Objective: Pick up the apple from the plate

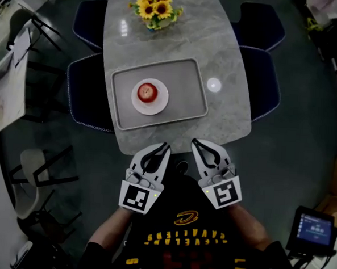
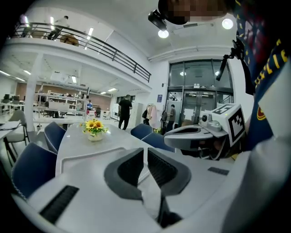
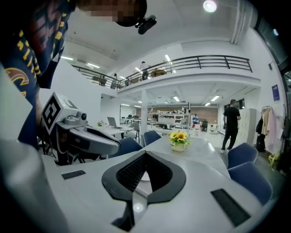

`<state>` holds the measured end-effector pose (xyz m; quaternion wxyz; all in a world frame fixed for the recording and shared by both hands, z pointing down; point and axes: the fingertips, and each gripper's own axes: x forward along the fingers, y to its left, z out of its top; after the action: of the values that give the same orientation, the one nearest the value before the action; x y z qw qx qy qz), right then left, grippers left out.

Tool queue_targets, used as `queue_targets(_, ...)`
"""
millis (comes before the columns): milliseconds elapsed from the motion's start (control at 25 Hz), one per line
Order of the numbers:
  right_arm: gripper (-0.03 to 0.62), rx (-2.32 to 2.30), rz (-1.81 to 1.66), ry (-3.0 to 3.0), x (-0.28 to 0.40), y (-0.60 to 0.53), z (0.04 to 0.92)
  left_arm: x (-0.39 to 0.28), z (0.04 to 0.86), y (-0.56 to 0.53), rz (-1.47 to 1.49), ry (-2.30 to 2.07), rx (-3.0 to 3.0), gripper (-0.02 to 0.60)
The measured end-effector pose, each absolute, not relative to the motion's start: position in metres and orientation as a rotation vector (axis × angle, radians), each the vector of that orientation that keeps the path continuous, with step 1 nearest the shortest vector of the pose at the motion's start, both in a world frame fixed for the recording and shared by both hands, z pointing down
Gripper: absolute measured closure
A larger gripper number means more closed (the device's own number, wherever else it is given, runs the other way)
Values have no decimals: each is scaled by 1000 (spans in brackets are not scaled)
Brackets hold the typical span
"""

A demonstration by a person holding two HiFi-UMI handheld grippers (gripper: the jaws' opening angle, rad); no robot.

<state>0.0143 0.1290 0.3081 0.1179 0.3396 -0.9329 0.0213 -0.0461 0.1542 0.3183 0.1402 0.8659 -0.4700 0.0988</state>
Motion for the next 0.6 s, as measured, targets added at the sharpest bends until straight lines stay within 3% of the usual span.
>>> queue_targets(240,589,871,87,-2690,-23,88,339,-83,336,110,270,-1404,2414,552)
queue_targets(600,591,876,508,-2570,-35,33,382,-136,389,64,320,-1386,2180,552)
